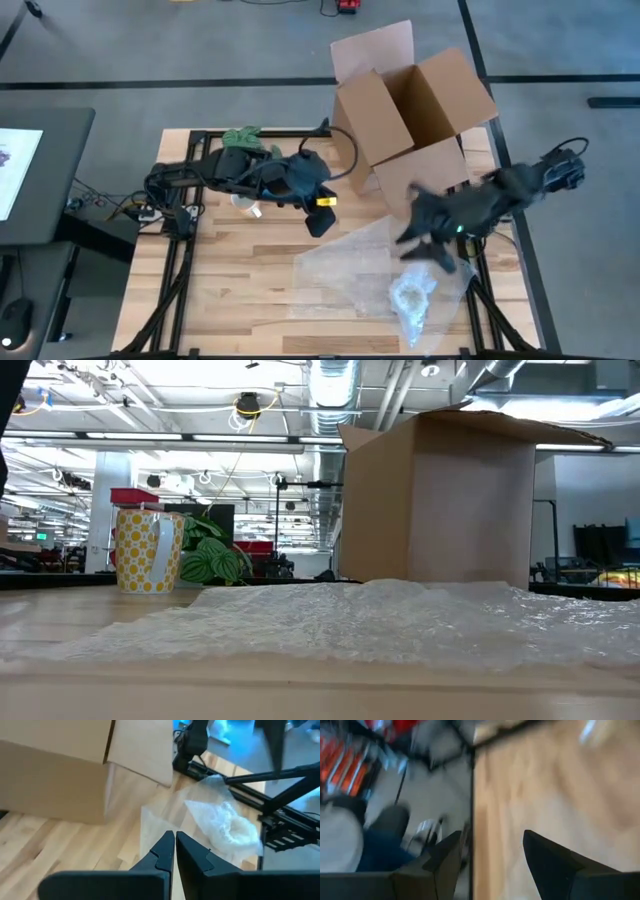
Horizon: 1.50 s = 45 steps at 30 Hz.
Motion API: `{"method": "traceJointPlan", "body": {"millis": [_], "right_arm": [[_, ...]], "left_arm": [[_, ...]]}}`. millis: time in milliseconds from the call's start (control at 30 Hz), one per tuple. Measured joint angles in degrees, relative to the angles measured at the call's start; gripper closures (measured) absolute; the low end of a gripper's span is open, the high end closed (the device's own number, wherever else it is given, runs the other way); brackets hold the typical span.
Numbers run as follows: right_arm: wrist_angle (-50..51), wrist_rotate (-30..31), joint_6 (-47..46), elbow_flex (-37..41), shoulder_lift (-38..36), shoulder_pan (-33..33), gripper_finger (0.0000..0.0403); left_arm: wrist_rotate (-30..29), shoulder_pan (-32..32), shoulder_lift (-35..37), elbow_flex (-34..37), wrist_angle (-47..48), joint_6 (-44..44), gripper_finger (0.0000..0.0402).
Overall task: Wrap mug
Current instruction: Prepare the cardboard box
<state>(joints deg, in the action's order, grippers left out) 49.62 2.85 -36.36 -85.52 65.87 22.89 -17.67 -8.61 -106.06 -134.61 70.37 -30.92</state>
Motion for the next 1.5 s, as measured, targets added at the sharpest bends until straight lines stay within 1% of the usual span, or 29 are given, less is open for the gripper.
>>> {"method": "traceJointPlan", "body": {"millis": [67,133,200,267,367,500,567,633,700,800,867,967,1033,1133,1200,1367,1500], "right_arm": [[2.44,3.97,2.14,-4.46,-0.05,-3.46,0.0205],[5.7,6.84,3.29,-7.92,-0.1,-8.38,0.0205],[9.29,8.0,3.55,-9.84,-0.12,-14.85,0.0205],[12.37,7.73,3.21,-10.75,-0.02,-22.56,0.0205],[15.63,4.78,3.29,-10.86,0.04,-34.24,0.0205],[17.29,0.81,5.8,-10.92,0.84,-49.26,0.0205],[18.77,-3.74,6.33,-10.91,2.02,-56.26,0.0205],[21.35,-9.91,7.35,-10.85,4.31,-62.16,0.0205],[24.38,-12.98,9.36,-10.78,7.0,-66.04,0.0208],[26.33,-13.33,11.23,-10.71,10.41,-67.93,0.0216],[26.01,-14.94,11.66,-10.71,11.54,-68.5,0.0225],[22.96,-22.81,12.33,-10.71,12.21,-68.46,0.0239],[20.08,-27.44,11.81,-10.71,12.04,-67.17,0.0247],[14.72,-32.11,9.0,-10.71,11.03,-64.54,0.0258],[11.06,-34.0,6.67,-10.72,10.34,-62.27,0.0264],[6.38,-33.9,3.74,-10.75,10.28,-55.04,0.0288],[4.03,-28.73,3.8,-10.76,11.67,-48.89,0.0312]], "left_arm": [[-2.1,-1.03,0.0,0.07,0.79,-0.56,0.0402],[-3.63,-1.95,0.08,1.43,0.66,-1.92,0.0402],[-4.15,-2.78,0.01,2.49,1.03,-3.38,0.0402],[-4.31,-3.67,-0.15,3.16,1.03,-4.33,0.0402],[-4.59,-4.85,0.07,5.06,-0.67,-6.38,0.0402],[-4.51,-6.67,-0.15,5.51,-0.37,-8.15,0.0402],[-4.53,-7.62,-0.04,5.44,-0.69,-8.94,0.0402],[-4.52,-8.47,0.3,5.42,-0.72,-9.46,0.0402],[-4.98,-9.28,0.57,5.42,-0.74,-9.69,0.0402],[-6.89,-10.29,1.36,5.42,-0.45,-10.36,0.0402],[-7.54,-10.82,1.92,5.42,-0.41,-10.36,0.0402],[-9.09,-11.56,2.53,5.41,-0.3,-10.36,0.0402],[-9.74,-12.0,3.11,5.4,-0.36,-10.36,0.0402],[-11.19,-12.41,4.35,5.4,-0.46,-10.4,0.0402],[-12.68,-12.62,5.03,5.4,-0.46,-10.38,0.0402],[-15.01,-12.53,6.34,5.4,-0.44,-9.2,0.0402],[-15.56,-11.79,6.71,5.38,-0.54,-7.54,0.0402]]}}
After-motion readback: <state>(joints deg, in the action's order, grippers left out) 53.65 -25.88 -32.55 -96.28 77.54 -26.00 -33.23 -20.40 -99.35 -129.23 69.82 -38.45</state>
